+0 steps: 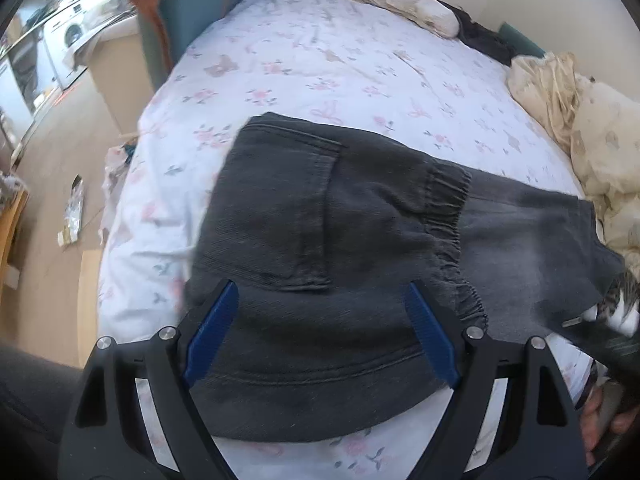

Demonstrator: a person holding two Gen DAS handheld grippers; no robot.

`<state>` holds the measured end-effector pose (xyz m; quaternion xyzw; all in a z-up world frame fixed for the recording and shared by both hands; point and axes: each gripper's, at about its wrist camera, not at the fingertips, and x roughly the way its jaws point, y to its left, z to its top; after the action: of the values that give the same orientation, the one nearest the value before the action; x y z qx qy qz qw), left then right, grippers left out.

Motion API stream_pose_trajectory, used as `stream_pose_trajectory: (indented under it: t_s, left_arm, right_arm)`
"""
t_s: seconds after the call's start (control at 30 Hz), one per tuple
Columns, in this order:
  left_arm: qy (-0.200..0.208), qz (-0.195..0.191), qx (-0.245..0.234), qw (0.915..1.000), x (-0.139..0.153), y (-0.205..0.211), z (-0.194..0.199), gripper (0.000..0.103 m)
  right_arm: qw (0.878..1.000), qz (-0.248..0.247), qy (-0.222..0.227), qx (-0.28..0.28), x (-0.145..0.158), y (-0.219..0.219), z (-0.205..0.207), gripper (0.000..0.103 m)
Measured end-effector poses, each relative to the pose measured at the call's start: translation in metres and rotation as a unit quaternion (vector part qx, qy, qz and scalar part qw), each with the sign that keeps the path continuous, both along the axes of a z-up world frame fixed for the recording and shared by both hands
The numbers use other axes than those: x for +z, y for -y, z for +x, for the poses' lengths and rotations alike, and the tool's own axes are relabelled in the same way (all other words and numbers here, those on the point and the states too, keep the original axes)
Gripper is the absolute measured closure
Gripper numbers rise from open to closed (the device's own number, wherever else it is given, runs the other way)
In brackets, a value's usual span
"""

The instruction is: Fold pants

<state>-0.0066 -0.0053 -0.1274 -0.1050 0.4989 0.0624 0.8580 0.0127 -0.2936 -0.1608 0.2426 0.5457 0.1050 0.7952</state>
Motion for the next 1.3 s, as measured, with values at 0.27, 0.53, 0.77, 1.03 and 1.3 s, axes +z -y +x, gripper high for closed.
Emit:
stream_pose_trajectory:
  t_s: [0.27,0.53,0.77,1.03,1.3]
  left_arm:
    - [-0.025,-0.002,-0.064,0.9976,-0.035,0.045,0.032,0.020]
    - [-0.074,-0.021,-0.063,0.9950,-0.067,0.042,0.041,0.015]
    - [-0.069,-0.022,-0.071,0.9948,-0.068,0.042,0.040,0.014]
    - [-0.066,-0.019,-0.080,0.9945,-0.068,0.039,0.038,0.014]
    - [-0.080,-0.023,-0.078,0.9935,-0.066,0.042,0.045,0.013]
  right_arm:
    - [0.936,0.037,-0.047,-0.347,-0.042,0.164,-0.029,0.019]
    - [0.918,0.060,0.024,-0.391,-0.040,0.254,0.020,0.022]
    - [0.899,0.086,0.056,-0.425,-0.031,0.295,0.047,0.024]
    - [0.902,0.031,0.111,-0.416,0.000,0.292,0.037,0.092]
    - [0.941,-0.071,0.235,-0.234,0.079,0.217,0.051,0.097]
